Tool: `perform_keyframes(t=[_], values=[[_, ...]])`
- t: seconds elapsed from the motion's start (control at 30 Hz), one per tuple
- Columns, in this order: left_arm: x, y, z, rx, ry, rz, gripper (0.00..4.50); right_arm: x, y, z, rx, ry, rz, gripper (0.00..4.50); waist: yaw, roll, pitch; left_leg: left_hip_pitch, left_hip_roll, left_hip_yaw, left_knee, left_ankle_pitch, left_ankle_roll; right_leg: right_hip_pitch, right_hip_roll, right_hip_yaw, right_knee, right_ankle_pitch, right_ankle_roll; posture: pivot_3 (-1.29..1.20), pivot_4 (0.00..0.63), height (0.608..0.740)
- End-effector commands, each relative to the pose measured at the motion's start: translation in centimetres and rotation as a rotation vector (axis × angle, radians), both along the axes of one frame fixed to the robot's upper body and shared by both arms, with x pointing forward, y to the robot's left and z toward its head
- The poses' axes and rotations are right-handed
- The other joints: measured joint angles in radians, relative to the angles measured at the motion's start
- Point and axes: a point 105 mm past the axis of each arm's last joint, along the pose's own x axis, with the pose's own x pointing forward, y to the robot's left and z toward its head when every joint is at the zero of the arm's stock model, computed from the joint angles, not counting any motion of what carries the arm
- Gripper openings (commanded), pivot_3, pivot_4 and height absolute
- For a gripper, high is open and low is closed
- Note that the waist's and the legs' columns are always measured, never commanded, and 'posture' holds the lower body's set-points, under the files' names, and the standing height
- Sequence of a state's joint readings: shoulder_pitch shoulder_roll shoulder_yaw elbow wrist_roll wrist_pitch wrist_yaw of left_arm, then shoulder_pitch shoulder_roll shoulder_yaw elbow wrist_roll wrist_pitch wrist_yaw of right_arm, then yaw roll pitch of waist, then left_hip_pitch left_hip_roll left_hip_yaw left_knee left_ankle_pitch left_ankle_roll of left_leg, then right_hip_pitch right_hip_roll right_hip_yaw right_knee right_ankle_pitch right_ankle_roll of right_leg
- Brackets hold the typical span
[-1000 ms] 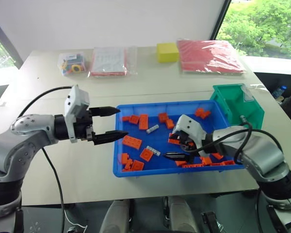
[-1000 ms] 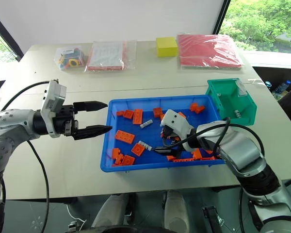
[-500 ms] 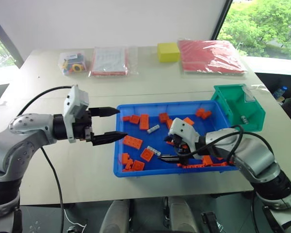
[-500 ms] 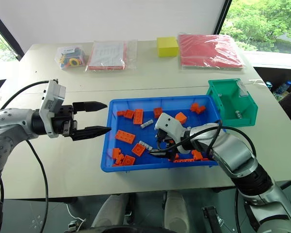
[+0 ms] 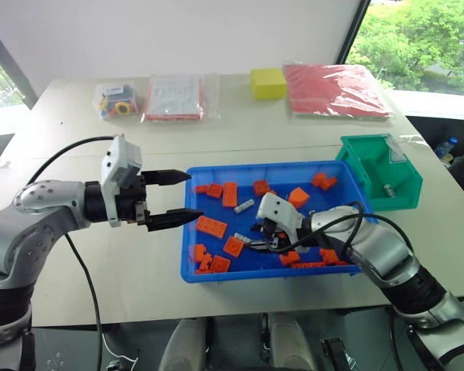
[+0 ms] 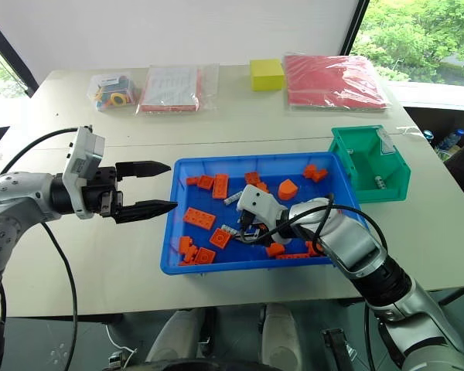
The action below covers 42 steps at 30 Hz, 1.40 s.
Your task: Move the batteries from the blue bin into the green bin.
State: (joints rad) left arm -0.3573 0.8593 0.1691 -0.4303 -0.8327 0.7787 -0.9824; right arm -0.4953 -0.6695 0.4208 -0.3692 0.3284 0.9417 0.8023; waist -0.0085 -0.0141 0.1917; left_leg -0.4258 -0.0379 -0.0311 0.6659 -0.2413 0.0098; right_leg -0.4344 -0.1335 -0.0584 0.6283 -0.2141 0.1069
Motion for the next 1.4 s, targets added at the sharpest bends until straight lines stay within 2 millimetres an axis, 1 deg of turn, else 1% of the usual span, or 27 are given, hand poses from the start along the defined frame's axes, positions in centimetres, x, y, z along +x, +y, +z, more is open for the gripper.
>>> perform_keyframes(t=[0.03,0.13,0.2,0.27,0.33,0.37,0.4,0.47,0.53,0.6,0.67,0.77,0.9,0.93,1.0,1.03,1.07,1.13,1.17,1.2,1.27,1.3,1.37,1.4], values=[[-0.2,0.0,0.7,0.004,-0.031,-0.011,4.5,-0.3,-0.3,0.3,-0.009,-0.002,0.013,0.08,0.0,0.0,0.0,0.0,0.0,0.0,0.0,0.0,0.0,0.0,0.0,0.0,0.0,0.0,0.0,0.0,0.15,0.692],[-0.1,-0.1,0.7,0.002,-0.033,-0.012,4.5,-0.2,-0.6,1.4,0.001,-0.024,0.008,0.07,0.001,0.0,0.0,0.0,0.0,0.0,0.0,0.0,0.0,0.0,0.0,0.0,0.0,0.0,0.0,0.0,0.15,0.692],[0.0,-0.2,0.7,0.0,-0.035,-0.013,4.5,0.1,-0.9,3.8,0.064,-0.035,-0.026,0.07,0.001,0.0,0.0,0.0,0.0,0.0,0.0,0.0,0.0,0.0,0.0,0.0,0.0,0.0,0.0,0.0,0.15,0.692],[0.1,-0.3,0.7,-0.003,-0.036,-0.015,4.5,1.0,-2.1,7.0,0.143,-0.068,-0.098,0.07,0.001,0.0,0.001,0.0,0.0,0.0,0.0,0.0,0.0,0.0,0.0,0.0,0.0,0.0,0.0,0.0,0.15,0.692],[0.1,-0.3,0.7,-0.004,-0.037,-0.017,4.5,2.4,-4.6,10.1,0.188,-0.128,-0.212,0.07,0.002,0.0,0.001,0.0,0.0,0.0,0.001,0.0,0.0,0.0,0.0,0.0,0.0,0.0,0.0,0.0,0.15,0.692],[0.1,-0.3,0.7,-0.004,-0.038,-0.018,4.5,2.9,-5.9,11.2,0.194,-0.158,-0.267,0.07,0.003,0.0,0.001,0.0,0.0,0.0,0.001,0.0,0.0,0.0,0.0,0.0,0.0,0.0,0.0,0.0,0.15,0.692],[0.1,-0.3,0.7,-0.005,-0.039,-0.018,4.5,3.5,-7.8,12.1,0.187,-0.193,-0.341,0.07,0.006,0.0,0.001,0.0,0.0,0.0,0.001,0.0,0.0,0.0,0.0,0.0,0.0,0.0,0.0,0.0,0.15,0.692],[0.2,-0.3,0.6,-0.006,-0.039,-0.02,4.5,4.4,-11.2,13.4,0.157,-0.258,-0.462,0.07,0.02,-0.001,0.001,-0.001,0.0,0.0,0.0,0.0,0.0,0.0,0.0,0.0,0.0,0.0,0.0,0.0,0.15,0.692],[0.2,-0.4,0.6,-0.008,-0.039,-0.024,4.5,5.0,-15.4,13.9,0.106,-0.293,-0.618,0.07,0.026,-0.001,0.001,-0.001,0.0,0.0,0.0,0.0,0.0,0.0,0.0,0.0,-0.001,-0.001,-0.001,0.0,0.15,0.692],[0.3,-0.5,0.6,-0.01,-0.041,-0.026,4.5,5.0,-18.3,14.0,0.05,-0.314,-0.711,0.07,0.025,-0.001,0.001,-0.002,0.0,0.001,0.0,0.0,0.0,0.0,0.0,0.0,-0.002,-0.001,-0.001,0.0,0.15,0.692],[0.4,-0.6,0.6,-0.012,-0.043,-0.027,4.5,5.0,-19.8,13.9,0.017,-0.327,-0.756,0.07,0.022,-0.001,0.001,-0.002,-0.001,0.002,0.0,0.0,0.0,0.0,-0.001,0.0,-0.003,-0.001,-0.001,0.0,0.15,0.692],[0.7,-0.6,0.7,-0.016,-0.049,-0.027,4.5,5.2,-21.4,13.4,-0.029,-0.349,-0.797,0.07,0.013,0.0,0.001,-0.001,0.0,0.003,0.0,0.0,0.0,0.0,0.0,0.001,-0.002,0.0,-0.002,0.0,0.15,0.692],[0.8,-0.8,0.9,-0.021,-0.058,-0.025,4.5,5.7,-23.4,12.6,-0.071,-0.375,-0.86,0.07,0.014,0.0,0.002,-0.001,0.0,0.003,0.0,0.0,0.0,0.0,0.0,0.001,-0.001,0.0,-0.001,0.0,0.15,0.692],[0.8,-0.8,0.9,-0.022,-0.059,-0.024,4.5,5.8,-23.7,12.4,-0.071,-0.373,-0.867,0.07,0.015,0.0,0.002,-0.001,0.0,0.003,0.0,0.0,0.0,0.0,0.0,0.001,-0.001,0.0,-0.001,0.0,0.15,0.692],[0.8,-0.8,0.9,-0.023,-0.06,-0.021,4.5,5.9,-23.9,11.9,-0.061,-0.362,-0.876,1.1,0.017,0.0,0.002,-0.001,0.0,0.003,0.0,0.0,0.0,0.0,0.0,0.001,-0.001,0.0,-0.001,0.0,0.15,0.692],[0.8,-0.8,0.9,-0.023,-0.061,-0.019,4.5,6.0,-24.0,11.6,-0.079,-0.367,-0.872,1.45,0.018,0.0,0.002,-0.001,0.0,0.003,0.0,0.0,0.0,0.0,0.0,0.001,-0.001,0.0,-0.001,0.0,0.15,0.692],[0.8,-0.8,0.9,-0.024,-0.062,-0.018,4.5,6.2,-24.1,11.4,-0.098,-0.377,-0.867,1.93,0.019,0.0,0.002,-0.001,0.0,0.003,0.0,0.0,0.0,0.0,0.0,0.001,-0.001,0.0,-0.001,0.0,0.15,0.692],[0.7,-0.7,1.0,-0.024,-0.062,-0.014,4.5,6.6,-23.7,11.4,-0.099,-0.395,-0.845,3.0,0.019,0.0,0.002,-0.001,0.0,0.003,0.0,0.0,0.0,0.0,0.0,0.001,-0.001,0.0,-0.001,0.0,0.15,0.692],[0.7,-0.7,1.0,-0.025,-0.062,-0.013,4.5,6.8,-23.1,11.6,-0.086,-0.406,-0.822,3.45,0.019,0.0,0.002,-0.001,0.0,0.003,0.0,0.0,0.0,0.0,0.0,0.001,-0.001,0.0,-0.001,0.0,0.15,0.692],[0.6,-0.7,1.0,-0.024,-0.062,-0.01,4.5,6.9,-22.4,11.9,-0.065,-0.416,-0.794,3.45,0.018,0.0,0.002,-0.001,0.0,0.003,0.0,0.0,0.0,0.0,0.0,0.001,-0.001,0.0,0.0,0.0,0.15,0.692],[0.5,-0.6,1.0,-0.022,-0.06,-0.006,4.5,7.2,-18.1,12.8,0.046,-0.418,-0.639,3.45,0.013,0.0,0.002,-0.001,0.0,0.003,0.0,0.0,0.0,0.0,0.0,0.001,-0.001,0.001,0.0,0.0,0.15,0.692],[0.5,-0.5,0.9,-0.021,-0.06,-0.005,4.5,7.1,-16.6,13.1,0.079,-0.415,-0.587,3.45,0.01,0.0,0.002,-0.001,0.0,0.003,0.0,0.0,0.0,0.0,0.0,0.001,-0.001,0.001,0.001,0.0,0.15,0.692],[0.6,-0.6,0.9,-0.02,-0.06,-0.005,4.5,6.6,-12.4,13.2,0.153,-0.383,-0.443,3.45,0.006,0.0,0.002,0.0,0.001,0.003,0.0,0.0,0.0,-0.001,0.0,0.001,0.0,0.001,0.002,0.0,0.15,0.692],[0.6,-0.6,0.9,-0.02,-0.06,-0.005,4.5,6.4,-11.0,13.2,0.175,-0.368,-0.395,3.45,0.004,0.0,0.002,0.0,0.001,0.002,0.0,0.0,0.0,-0.001,0.001,0.001,0.001,0.001,0.002,0.0,0.15,0.692]])
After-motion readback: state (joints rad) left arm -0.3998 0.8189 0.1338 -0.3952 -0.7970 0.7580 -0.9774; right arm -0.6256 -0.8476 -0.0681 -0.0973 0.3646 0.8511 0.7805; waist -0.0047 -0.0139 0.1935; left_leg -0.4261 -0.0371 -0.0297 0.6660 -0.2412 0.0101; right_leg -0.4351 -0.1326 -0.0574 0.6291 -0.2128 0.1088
